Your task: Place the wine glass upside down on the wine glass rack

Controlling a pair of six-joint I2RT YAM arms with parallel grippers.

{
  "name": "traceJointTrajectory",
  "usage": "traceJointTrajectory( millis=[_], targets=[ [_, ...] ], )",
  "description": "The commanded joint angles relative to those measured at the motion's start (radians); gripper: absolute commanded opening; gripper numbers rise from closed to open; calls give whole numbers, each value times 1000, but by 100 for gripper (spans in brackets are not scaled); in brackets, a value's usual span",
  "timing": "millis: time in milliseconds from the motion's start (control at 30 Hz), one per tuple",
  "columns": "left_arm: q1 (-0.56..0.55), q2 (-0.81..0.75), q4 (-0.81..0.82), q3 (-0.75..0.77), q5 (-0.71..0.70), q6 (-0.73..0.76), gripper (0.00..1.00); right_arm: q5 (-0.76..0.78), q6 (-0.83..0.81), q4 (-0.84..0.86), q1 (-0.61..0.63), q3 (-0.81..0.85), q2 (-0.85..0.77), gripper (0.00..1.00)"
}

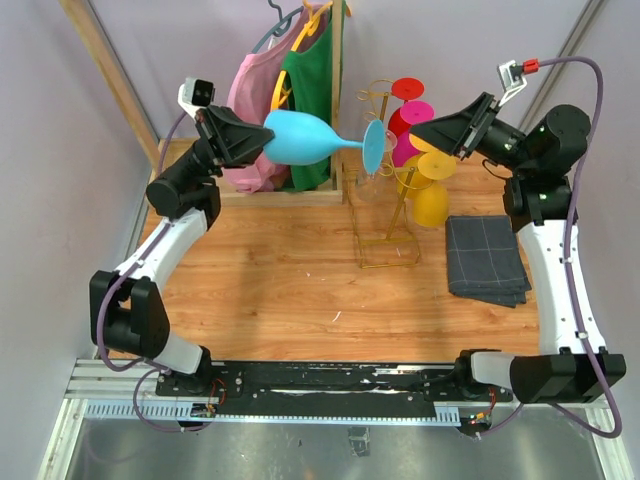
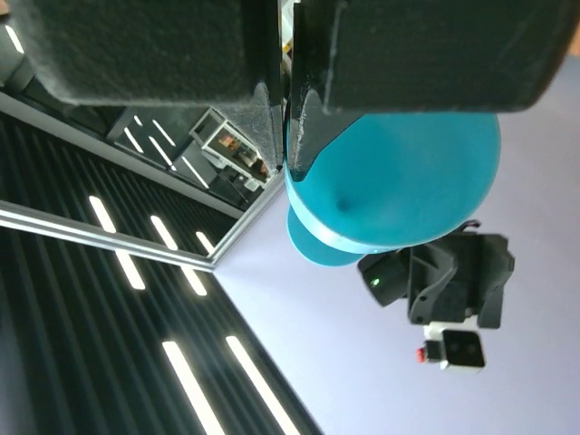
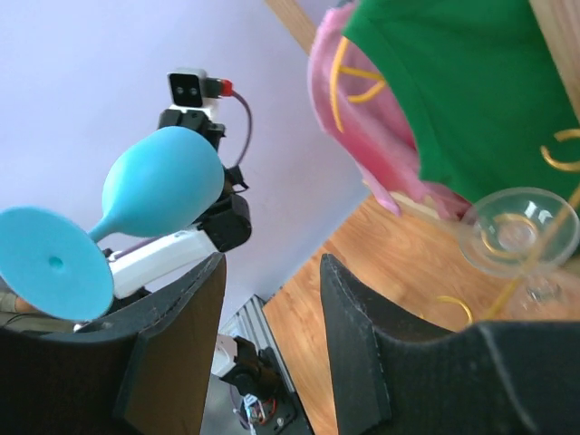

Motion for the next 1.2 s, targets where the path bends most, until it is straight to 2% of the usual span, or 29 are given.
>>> traceJointTrajectory(
  millis=[0,233,367,533,900,1167],
  targets=[
    [-4,35,195,61,-134,-264,0,-87,317,498,12,-18,31,47],
    [-31,67,236,48,-247,-312,0,-60,681,960,57,24,132,46],
    [-48,78,248,66,-287,-325,0,-26,819,1127,129,87,209,46],
    [-65,84,242,109,-294,-324,0,11,910,1228,199,153,286,46],
    [-75,70,243,115,-299,-325,0,75,1063,1370,242,236,376,42],
    [-83,70,243,126,-297,-325,0,81,1093,1381,280,251,400,40]
  ],
)
